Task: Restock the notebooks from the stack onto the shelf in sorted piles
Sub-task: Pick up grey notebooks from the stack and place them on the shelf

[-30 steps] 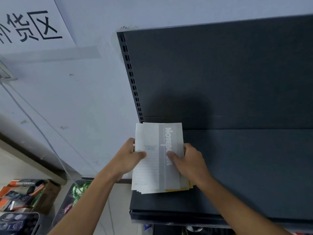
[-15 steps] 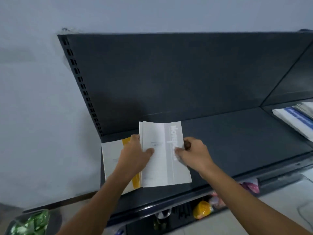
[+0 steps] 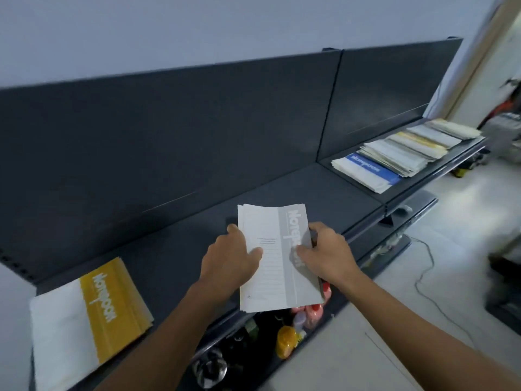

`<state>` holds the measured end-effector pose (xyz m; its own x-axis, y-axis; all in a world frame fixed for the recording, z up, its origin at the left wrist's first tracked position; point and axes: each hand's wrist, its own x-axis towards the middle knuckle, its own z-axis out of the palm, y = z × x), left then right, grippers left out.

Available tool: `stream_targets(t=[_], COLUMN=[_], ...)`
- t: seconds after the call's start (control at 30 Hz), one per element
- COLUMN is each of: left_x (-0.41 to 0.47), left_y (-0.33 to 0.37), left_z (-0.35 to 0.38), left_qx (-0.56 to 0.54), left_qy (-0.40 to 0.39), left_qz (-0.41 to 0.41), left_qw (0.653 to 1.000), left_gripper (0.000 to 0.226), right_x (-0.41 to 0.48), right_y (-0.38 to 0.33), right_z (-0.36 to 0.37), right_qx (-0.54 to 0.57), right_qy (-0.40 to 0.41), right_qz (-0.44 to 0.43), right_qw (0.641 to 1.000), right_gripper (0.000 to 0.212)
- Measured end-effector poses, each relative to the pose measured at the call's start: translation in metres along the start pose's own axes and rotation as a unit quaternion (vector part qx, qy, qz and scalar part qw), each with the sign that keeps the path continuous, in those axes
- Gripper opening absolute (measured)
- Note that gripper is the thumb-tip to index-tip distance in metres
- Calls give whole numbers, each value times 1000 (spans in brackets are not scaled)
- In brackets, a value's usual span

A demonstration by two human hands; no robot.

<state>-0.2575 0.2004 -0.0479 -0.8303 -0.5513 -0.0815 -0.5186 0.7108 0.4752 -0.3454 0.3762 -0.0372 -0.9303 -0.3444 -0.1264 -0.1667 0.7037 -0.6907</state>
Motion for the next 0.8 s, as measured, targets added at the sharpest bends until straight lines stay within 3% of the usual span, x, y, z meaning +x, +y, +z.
stream_targets(t=[0.33,0.8], left_x=[30,106], left_y=[177,325], left_z=[90,155], left_qx=[21,32], left_qy=[-48,-102], left_qz=[60,104], left_qw=[997,989], left_gripper=[46,56], right_x=[50,130], right_y=[138,221], right_z=[-131,-235], right_qx=[36,46], right_qy=[32,66], right_qz=[49,122], right_qw=[998,989], right_gripper=[31,29])
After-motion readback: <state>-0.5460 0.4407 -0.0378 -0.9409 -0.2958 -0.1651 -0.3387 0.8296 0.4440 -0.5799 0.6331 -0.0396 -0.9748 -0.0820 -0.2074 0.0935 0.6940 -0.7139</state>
